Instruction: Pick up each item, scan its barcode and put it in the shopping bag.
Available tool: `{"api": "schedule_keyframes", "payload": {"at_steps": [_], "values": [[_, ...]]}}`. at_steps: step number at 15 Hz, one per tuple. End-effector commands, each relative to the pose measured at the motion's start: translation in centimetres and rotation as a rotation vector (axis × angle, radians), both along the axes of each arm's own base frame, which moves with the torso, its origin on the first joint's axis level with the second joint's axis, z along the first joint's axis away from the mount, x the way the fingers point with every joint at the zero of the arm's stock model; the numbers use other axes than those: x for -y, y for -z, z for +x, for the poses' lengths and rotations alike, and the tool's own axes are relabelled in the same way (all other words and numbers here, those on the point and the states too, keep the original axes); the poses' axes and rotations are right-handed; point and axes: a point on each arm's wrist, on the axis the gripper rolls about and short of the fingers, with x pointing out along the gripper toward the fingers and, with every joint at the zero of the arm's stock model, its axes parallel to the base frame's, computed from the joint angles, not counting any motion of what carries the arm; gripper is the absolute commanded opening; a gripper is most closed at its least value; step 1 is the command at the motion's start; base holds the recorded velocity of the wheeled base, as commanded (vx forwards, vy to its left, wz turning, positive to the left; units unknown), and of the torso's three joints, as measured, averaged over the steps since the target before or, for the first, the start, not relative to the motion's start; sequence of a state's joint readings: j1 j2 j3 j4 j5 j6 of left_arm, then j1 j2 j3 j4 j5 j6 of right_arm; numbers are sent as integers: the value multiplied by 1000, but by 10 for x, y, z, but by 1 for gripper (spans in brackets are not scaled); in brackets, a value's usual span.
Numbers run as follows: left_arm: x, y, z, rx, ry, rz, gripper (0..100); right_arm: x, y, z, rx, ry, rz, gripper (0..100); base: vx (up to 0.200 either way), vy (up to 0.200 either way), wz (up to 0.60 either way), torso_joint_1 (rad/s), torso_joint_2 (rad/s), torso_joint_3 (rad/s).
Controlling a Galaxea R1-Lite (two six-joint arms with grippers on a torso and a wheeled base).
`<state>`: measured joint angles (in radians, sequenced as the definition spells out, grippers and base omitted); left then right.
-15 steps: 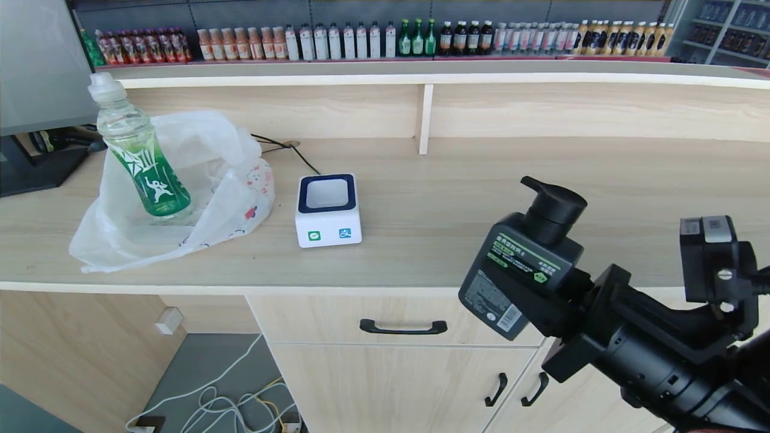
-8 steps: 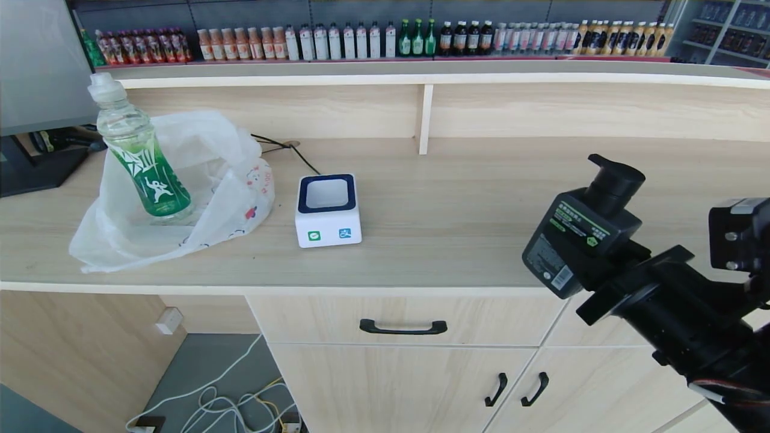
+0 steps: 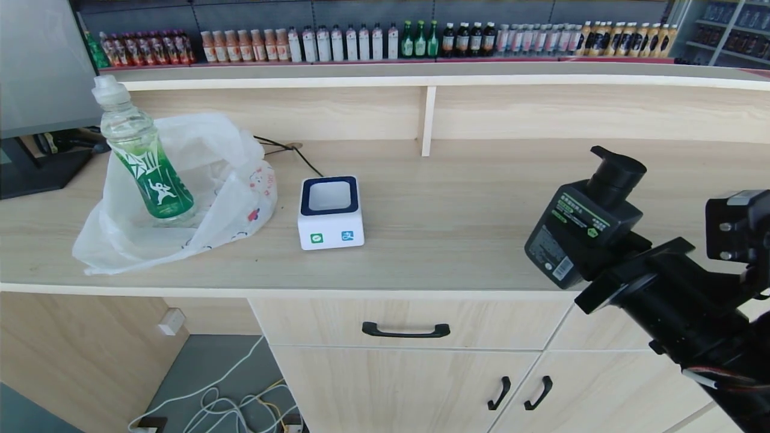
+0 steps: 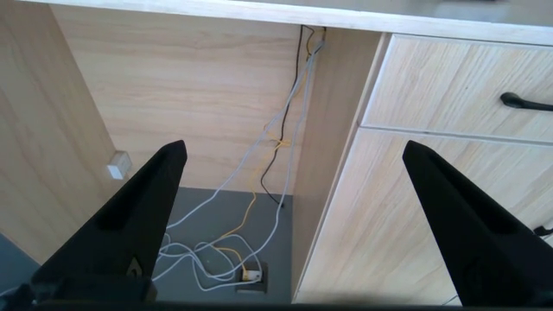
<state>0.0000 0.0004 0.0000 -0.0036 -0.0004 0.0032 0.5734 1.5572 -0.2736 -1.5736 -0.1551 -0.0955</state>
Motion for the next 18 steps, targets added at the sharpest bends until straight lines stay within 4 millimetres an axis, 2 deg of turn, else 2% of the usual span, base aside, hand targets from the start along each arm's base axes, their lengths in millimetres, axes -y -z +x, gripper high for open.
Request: {"api": "schedule_keyframes", "payload": {"at_steps": [1,17,18], "values": [[0,0,0,0,0,0,100,0,0,0,-3,-1,2,0,0,200,0,7,-2,-2],[0,0,0,0,0,-2,100,1,-2,-1,5,-3,7,0,0,200,0,2,2,4],[0,0,0,0,0,1,100,1,-2,-1,4,-5,7,0,0,0,0,0,0,0]]}}
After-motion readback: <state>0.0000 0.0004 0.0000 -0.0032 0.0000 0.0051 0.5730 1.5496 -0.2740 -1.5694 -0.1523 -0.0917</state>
